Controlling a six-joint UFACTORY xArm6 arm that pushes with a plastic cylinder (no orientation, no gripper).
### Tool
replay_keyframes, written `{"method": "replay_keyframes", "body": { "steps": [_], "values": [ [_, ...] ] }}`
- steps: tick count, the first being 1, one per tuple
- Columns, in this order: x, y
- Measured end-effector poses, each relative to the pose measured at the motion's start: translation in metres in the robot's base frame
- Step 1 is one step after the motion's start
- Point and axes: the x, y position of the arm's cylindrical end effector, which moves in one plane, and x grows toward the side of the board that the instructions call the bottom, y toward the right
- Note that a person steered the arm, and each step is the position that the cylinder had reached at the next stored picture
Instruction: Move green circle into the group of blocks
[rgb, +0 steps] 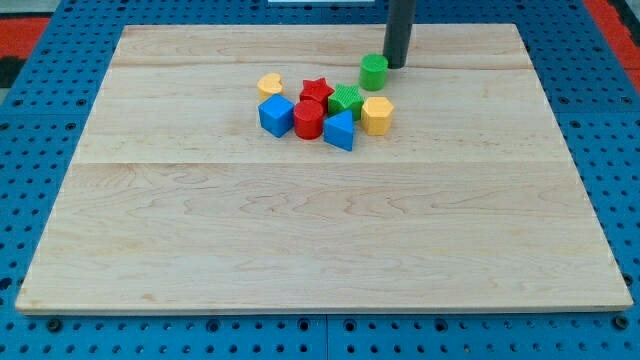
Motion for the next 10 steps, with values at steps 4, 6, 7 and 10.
{"method": "replay_keyframes", "body": {
  "steps": [4,6,7,10],
  "values": [
    [0.019,-0.066],
    [0.019,-0.068],
    [0.019,-0.065],
    [0.048,-0.063]
  ]
}}
